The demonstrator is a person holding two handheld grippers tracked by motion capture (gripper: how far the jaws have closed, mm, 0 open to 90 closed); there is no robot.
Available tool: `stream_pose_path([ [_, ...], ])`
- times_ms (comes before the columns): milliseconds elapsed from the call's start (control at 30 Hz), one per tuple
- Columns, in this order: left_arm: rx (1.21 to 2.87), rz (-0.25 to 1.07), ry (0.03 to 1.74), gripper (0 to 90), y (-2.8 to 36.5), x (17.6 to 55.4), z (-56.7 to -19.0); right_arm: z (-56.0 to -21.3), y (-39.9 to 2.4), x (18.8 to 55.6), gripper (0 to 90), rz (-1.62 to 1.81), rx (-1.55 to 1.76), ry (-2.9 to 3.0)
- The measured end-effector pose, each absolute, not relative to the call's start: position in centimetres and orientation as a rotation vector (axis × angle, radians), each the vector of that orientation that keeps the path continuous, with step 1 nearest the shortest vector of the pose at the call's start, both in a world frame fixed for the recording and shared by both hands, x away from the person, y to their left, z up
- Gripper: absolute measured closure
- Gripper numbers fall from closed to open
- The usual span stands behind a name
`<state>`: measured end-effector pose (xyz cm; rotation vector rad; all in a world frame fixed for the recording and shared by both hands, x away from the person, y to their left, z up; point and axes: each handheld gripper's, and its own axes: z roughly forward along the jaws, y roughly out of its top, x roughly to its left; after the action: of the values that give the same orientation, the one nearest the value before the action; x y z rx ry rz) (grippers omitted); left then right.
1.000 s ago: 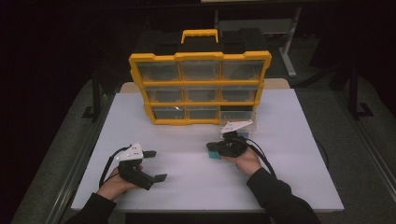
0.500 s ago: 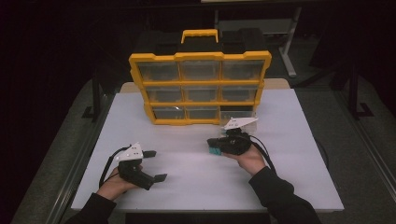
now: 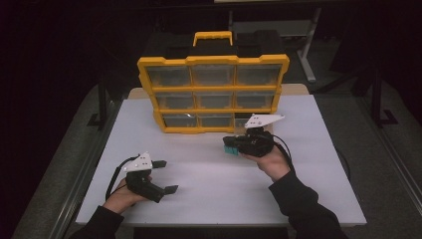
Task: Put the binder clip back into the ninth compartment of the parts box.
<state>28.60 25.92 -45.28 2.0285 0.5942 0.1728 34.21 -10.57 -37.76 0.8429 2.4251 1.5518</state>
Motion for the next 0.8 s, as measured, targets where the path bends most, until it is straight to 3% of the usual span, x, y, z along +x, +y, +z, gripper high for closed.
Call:
stream_pose_path([
  [433, 2.03, 0.17, 0.594, 0.0, 25.9, 28.6, -45.3, -35.4, -12.9, 35.7, 86.9, 1.55, 0.864, 2.314],
  [800, 2.03, 0.171, 0.596, 0.0, 25.9, 28.6, -45.3, -36.2, -14.3, 38.1, 86.9, 1.513, 0.96, 2.24],
])
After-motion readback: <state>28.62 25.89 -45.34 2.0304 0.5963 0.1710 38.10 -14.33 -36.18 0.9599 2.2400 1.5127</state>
